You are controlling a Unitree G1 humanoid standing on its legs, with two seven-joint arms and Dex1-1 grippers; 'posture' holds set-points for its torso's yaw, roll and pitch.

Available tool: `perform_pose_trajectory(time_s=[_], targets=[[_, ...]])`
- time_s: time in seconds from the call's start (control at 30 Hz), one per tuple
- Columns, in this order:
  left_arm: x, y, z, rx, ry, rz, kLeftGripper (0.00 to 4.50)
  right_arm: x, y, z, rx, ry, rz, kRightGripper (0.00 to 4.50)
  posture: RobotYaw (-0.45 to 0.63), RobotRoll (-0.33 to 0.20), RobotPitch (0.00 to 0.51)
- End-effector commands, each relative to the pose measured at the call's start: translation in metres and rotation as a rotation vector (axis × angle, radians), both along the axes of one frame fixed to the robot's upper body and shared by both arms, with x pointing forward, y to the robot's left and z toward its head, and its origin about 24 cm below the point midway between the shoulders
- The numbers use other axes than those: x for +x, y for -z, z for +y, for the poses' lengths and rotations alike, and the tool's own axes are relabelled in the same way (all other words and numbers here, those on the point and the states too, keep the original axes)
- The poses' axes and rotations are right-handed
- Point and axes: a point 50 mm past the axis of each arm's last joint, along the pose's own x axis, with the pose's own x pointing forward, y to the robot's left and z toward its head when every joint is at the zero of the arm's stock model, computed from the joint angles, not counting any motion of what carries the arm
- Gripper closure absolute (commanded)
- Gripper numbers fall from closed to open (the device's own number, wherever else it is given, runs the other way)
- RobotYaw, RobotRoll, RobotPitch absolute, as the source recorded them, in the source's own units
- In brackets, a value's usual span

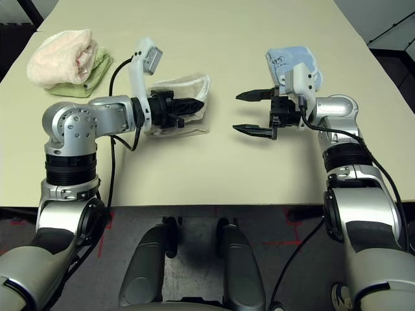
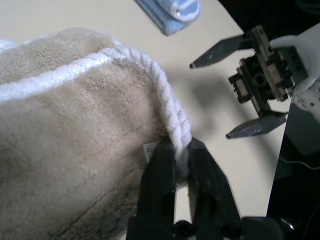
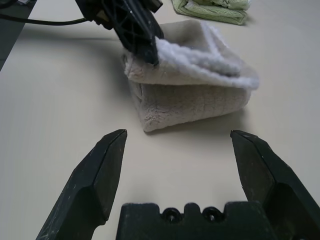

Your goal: Fold the towel and set it aside.

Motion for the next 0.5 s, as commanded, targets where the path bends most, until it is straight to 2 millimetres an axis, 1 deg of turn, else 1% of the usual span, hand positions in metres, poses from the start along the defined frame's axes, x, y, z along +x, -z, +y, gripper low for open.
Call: perform_pose_trajectory(time_s=[0.03,0.13,0.23,0.27,0.33,0.4,0.5], targets=[[-0.004,0.011,-0.001,0.05,0.011,0.002,2.67,-0.001,-0.003,-0.007,-0.002,0.023,-0.013,0.0,0.02,0.0,0.219],[-0.003,0.012,0.006,0.079,0.009,-0.056,1.48,-0.001,-0.004,-0.007,0.003,0.025,-0.015,0.0,0.02,0.0,0.219],[-0.006,-0.016,0.023,0.001,0.131,-0.227,0.28,0.001,-0.008,-0.008,0.048,0.031,0.006,0.0,0.02,0.0,0.221],[-0.008,-0.022,0.028,-0.018,0.173,-0.259,0.04,0.002,-0.009,-0.007,0.063,0.032,0.015,0.0,0.02,0.0,0.221],[-0.013,-0.032,0.042,-0.022,0.227,-0.294,0.04,0.003,-0.009,-0.005,0.08,0.023,0.038,0.0,0.02,0.0,0.221],[-0.014,-0.039,0.054,-0.005,0.236,-0.325,0.04,0.004,-0.009,-0.003,0.089,0.012,0.06,0.0,0.03,0.0,0.227],[-0.011,-0.05,0.081,0.059,0.174,-0.498,0.04,0.006,-0.01,0.004,0.122,-0.011,0.101,0.0,0.04,0.0,0.227]])
